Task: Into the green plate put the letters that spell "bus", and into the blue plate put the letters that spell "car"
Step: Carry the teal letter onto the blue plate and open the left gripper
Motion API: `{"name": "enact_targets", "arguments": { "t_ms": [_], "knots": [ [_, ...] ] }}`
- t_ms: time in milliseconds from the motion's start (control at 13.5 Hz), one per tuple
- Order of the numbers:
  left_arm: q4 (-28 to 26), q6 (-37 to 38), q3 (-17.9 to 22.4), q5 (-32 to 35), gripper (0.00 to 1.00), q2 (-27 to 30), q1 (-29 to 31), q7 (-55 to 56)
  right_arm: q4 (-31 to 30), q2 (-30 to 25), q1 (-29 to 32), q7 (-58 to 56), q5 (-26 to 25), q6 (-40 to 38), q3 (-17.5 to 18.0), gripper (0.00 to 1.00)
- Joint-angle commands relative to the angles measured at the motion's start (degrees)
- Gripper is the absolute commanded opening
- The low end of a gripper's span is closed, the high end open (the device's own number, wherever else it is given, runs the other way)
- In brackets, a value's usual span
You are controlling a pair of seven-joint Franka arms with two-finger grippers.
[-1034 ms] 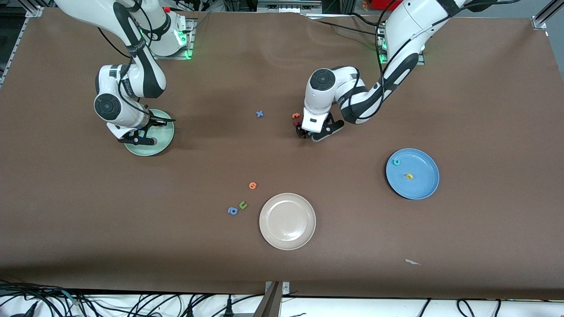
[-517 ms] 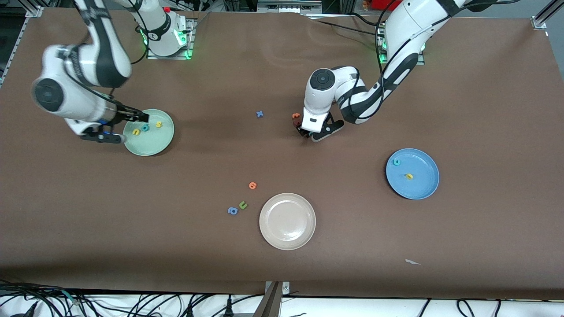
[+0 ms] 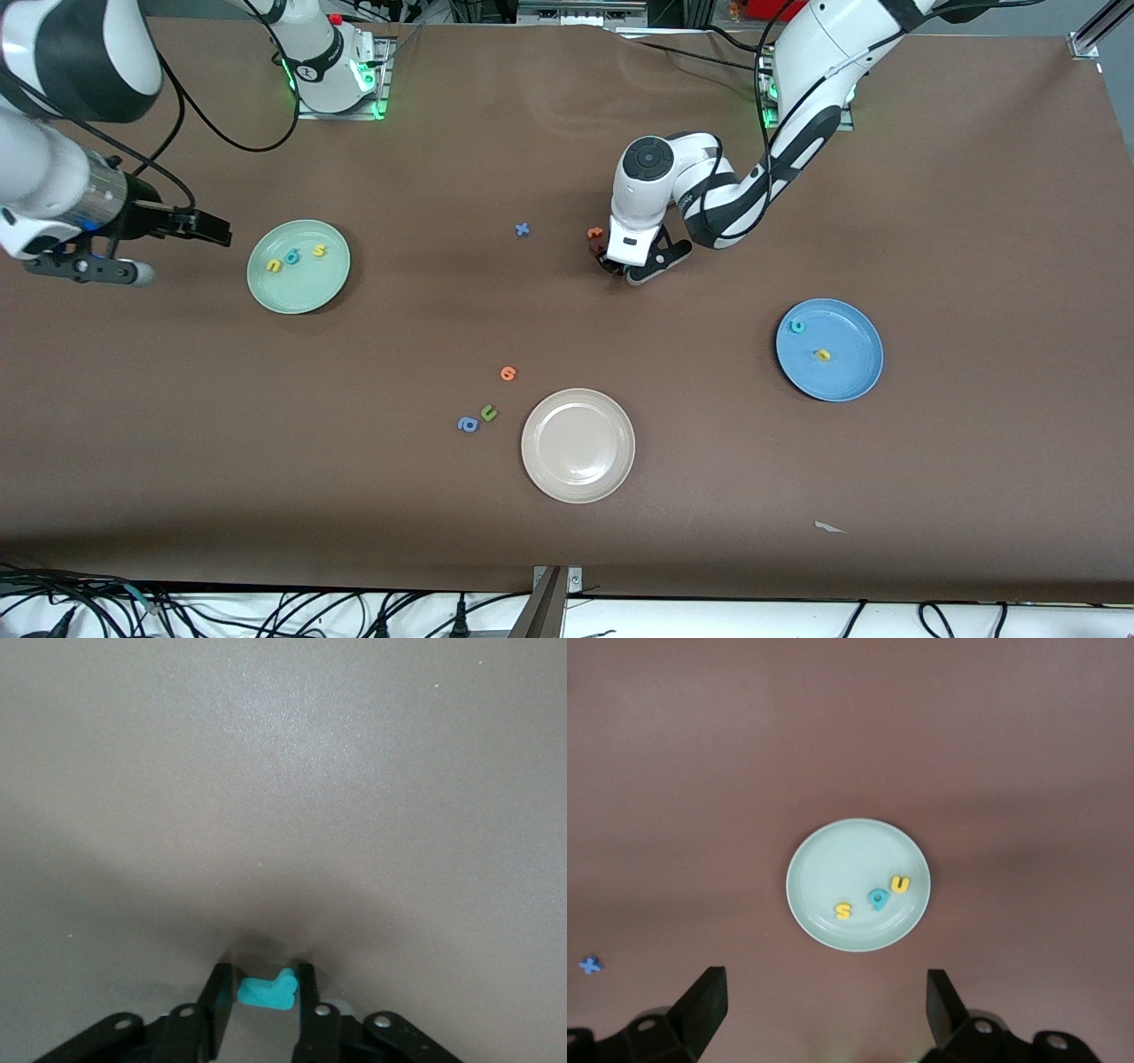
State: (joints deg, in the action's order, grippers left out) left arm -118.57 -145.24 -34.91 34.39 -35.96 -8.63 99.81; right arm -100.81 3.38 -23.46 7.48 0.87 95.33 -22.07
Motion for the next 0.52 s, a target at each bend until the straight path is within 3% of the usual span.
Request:
{"name": "enact_targets", "arguments": {
  "t_ms": [0,222,443],
  "knots": [
    [-0.69,-0.66,-0.07,2.18,0.34,0.36,-0.16,2.23,5.44,1.54,-0.18,-1.33,-0.52,-1.64,-0.34,0.99],
    [-0.69,-0.66,-0.07,2.18,0.31,0.28,-0.16,2.23,9.83,3.38,-0.27,-1.24,-0.52,-6.11,-0.25,1.00],
    [0.18,0.13,-0.07,2.18,0.29,0.54,0.10,1.27,10.46,3.47,-0.27,-1.85,-0.78,-6.57,-0.25,1.00]
  ]
}}
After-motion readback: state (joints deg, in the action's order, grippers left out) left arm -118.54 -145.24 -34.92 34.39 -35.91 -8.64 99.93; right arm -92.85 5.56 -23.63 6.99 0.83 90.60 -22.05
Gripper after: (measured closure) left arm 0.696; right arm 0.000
